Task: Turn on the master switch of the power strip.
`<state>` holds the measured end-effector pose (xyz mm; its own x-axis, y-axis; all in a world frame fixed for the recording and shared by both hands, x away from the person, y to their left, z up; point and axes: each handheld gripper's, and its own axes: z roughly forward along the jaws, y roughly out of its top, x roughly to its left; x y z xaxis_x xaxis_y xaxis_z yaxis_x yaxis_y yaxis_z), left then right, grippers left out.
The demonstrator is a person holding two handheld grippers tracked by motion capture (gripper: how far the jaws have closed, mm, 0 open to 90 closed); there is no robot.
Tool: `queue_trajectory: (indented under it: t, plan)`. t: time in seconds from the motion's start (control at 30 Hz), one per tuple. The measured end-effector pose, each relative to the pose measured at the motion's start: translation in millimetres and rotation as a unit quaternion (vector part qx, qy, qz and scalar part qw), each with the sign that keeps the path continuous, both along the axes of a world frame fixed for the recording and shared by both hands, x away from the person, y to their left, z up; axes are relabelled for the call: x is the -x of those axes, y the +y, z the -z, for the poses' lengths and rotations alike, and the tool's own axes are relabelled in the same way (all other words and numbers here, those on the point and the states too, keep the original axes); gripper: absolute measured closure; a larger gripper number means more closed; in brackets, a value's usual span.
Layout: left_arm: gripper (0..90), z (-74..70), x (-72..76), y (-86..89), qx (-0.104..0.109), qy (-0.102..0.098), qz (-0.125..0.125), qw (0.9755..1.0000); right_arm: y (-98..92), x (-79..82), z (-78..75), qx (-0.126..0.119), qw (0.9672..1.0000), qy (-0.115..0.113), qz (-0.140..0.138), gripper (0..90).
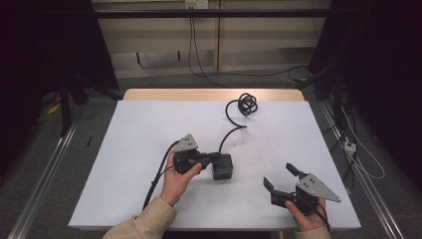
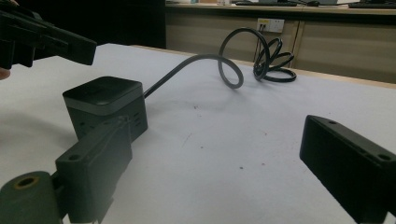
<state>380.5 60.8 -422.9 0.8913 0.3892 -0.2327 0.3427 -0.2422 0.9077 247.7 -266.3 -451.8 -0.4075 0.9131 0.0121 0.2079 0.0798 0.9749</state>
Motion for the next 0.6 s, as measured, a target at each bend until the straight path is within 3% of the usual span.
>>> queue_trajectory:
  t: [0.6]
  plan:
    - [90.0,4.3,2.0,-8.2,-0.016,0.007,0.016,0.9997,0.0,-0.1,0.0,0.000,1.0000,0.000,0.000,8.7]
